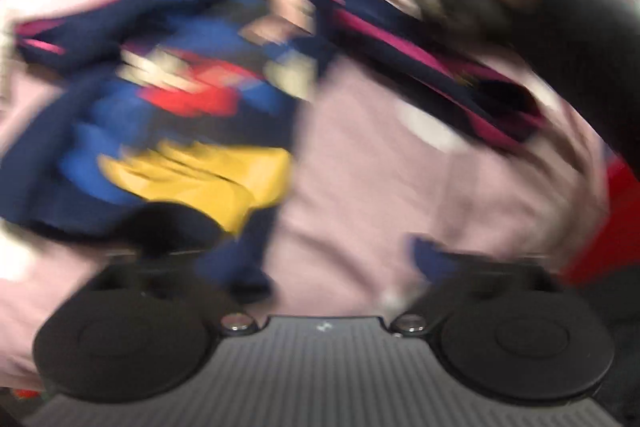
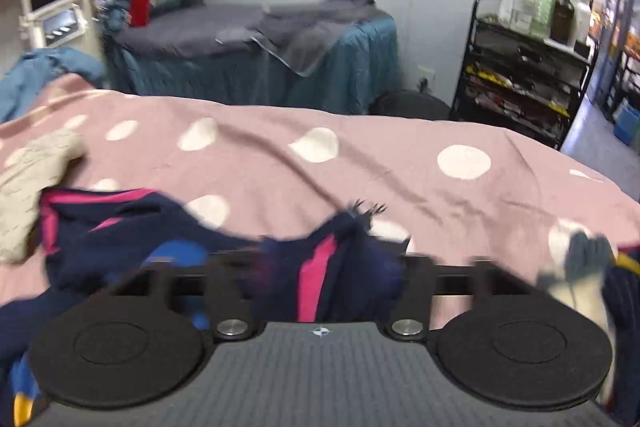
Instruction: Fold small clothes
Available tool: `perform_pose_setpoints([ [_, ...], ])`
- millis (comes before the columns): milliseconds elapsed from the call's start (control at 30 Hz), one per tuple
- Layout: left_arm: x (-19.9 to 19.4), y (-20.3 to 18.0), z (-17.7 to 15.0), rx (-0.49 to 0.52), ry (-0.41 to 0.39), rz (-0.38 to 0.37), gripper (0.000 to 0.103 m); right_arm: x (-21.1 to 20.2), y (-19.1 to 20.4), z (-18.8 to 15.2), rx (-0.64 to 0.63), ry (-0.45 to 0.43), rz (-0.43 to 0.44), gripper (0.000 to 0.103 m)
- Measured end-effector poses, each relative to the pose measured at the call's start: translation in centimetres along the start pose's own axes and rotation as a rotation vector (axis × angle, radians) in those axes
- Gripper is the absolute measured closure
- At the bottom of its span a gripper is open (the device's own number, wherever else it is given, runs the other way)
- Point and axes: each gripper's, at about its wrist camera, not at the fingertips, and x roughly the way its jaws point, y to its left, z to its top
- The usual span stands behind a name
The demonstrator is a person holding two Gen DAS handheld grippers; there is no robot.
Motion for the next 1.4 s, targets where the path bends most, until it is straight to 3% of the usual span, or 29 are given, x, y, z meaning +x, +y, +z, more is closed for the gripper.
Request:
perform_pose_setpoints([
  [133, -1.3, 5.8, 1.0, -0.021, -0.027, 0.245, 0.001, -6.7, 2.0, -4.1, 0.003, -0.033, 0.173, 0.0],
  [200, -2.3, 8.9, 1.6, -0.066, -0.049, 0.287, 0.001, -8.7, 3.7, -6.0, 0.007, 0.006, 0.244, 0.0],
  [300, -3.7, 12.3, 2.2, -0.088, -0.136, 0.382, 0.0, -8.9, 5.8, -9.3, 0.099, 0.144, 0.378, 0.0],
  [400, -1.6, 13.8, 3.0, -0.032, -0.069, 0.439, 0.0, -7.2, 7.5, -12.2, 0.248, 0.315, 0.479, 0.0],
  [467, 0.2, 13.5, 3.0, 0.033, -0.037, 0.443, 0.0, -6.4, 8.5, -13.3, 0.329, 0.368, 0.518, 0.0],
  [533, 1.7, 13.0, 2.5, 0.109, -0.035, 0.538, 0.0, -6.4, 9.9, -13.8, 0.344, 0.401, 0.531, 0.0],
  [600, 3.0, 13.2, 2.3, 0.139, -0.051, 0.615, 0.001, -6.1, 11.4, -13.9, 0.297, 0.43, 0.49, 0.0],
  [633, 3.0, 13.5, 2.3, 0.12, -0.069, 0.6, 0.006, -6.1, 11.3, -13.9, 0.295, 0.424, 0.485, 0.0],
  [700, 3.0, 14.9, 2.8, 0.023, -0.079, 0.506, 0.028, -5.6, 11.9, -13.5, 0.31, 0.427, 0.509, 0.002],
  [733, 2.8, 15.6, 3.1, -0.041, -0.078, 0.449, 0.046, -5.4, 12.1, -13.5, 0.313, 0.424, 0.528, 0.018],
  [767, 2.4, 16.5, 3.4, -0.109, -0.075, 0.393, 0.066, -5.0, 12.6, -13.4, 0.303, 0.416, 0.54, 0.053],
  [800, 2.1, 17.0, 3.6, -0.154, -0.074, 0.365, 0.073, -4.6, 13.0, -13.6, 0.287, 0.41, 0.547, 0.073],
  [833, 1.9, 17.3, 3.8, -0.163, -0.071, 0.364, 0.081, -4.0, 13.3, -13.8, 0.275, 0.411, 0.544, 0.099],
  [900, 1.7, 17.7, 3.7, -0.182, -0.057, 0.341, 0.093, -3.9, 12.9, -13.8, 0.267, 0.416, 0.54, 0.099],
  [1000, -1.1, 18.3, 3.0, -0.29, -0.065, 0.205, 0.095, -7.7, 10.8, -11.6, 0.164, 0.317, 0.534, 0.101],
  [1100, -5.0, 16.9, 1.9, -0.286, -0.06, 0.103, 0.095, -12.5, 6.3, -9.3, 0.094, 0.296, 0.52, 0.101],
  [1200, -7.6, 14.4, -0.1, -0.26, -0.006, 0.006, 0.095, -16.2, 3.0, -8.8, 0.026, 0.387, 0.533, 0.102],
  [1300, -7.1, 12.2, -2.7, -0.204, 0.092, 0.092, 0.095, -17.3, 2.3, -11.0, -0.033, 0.515, 0.499, 0.102],
  [1400, -4.7, 12.5, -6.1, -0.283, 0.203, 0.07, 0.095, -15.9, 3.1, -14.9, -0.034, 0.633, 0.494, 0.101],
])
